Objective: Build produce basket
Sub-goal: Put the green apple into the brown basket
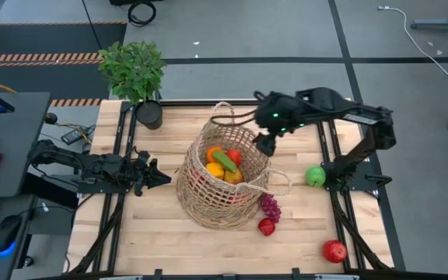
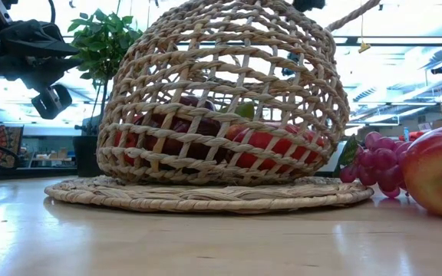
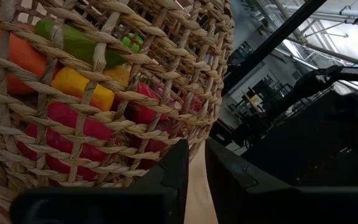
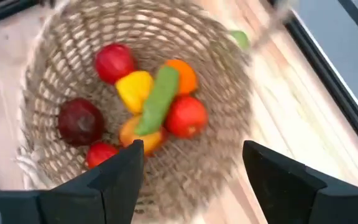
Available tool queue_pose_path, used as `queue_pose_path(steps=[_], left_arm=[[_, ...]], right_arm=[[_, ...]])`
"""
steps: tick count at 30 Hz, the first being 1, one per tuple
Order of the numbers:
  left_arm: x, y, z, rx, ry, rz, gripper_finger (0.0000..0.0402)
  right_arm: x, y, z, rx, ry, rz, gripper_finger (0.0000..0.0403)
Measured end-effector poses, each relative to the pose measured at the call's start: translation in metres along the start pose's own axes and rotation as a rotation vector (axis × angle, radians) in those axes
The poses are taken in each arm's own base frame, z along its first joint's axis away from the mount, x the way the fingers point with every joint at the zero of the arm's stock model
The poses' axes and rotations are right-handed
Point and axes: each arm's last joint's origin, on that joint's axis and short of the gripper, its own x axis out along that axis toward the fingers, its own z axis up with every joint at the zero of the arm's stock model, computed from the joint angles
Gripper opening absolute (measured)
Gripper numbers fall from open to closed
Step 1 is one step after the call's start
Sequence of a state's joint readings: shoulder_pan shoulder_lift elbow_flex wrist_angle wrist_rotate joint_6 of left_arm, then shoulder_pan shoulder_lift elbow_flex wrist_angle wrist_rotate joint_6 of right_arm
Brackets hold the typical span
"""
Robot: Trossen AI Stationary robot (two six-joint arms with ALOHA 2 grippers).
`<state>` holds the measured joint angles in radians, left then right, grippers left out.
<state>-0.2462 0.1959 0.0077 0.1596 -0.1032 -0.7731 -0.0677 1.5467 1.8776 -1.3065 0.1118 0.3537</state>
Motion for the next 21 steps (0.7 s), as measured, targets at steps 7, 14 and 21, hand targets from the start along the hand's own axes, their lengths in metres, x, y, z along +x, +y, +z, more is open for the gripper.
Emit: queue_pose_path(steps=[7,14,21], left_arm=[[0.000,0.000,0.000,0.000,0.000,0.000,0.0062],[0.000,0.000,0.000,0.000,0.000,0.000,0.0059],[0.000,0.000,0.000,0.000,0.000,0.000,0.0062]], right_arm=[[-0.019,-0.010,-0.039,0.061,0.091,-0.051,0.0277],[-0.015,-0.012,-0.082,0.113,0.152,-0.024,0.0277],[-0.001,-0.023,-0.126,0.226,0.271,-0.002,0.0277]])
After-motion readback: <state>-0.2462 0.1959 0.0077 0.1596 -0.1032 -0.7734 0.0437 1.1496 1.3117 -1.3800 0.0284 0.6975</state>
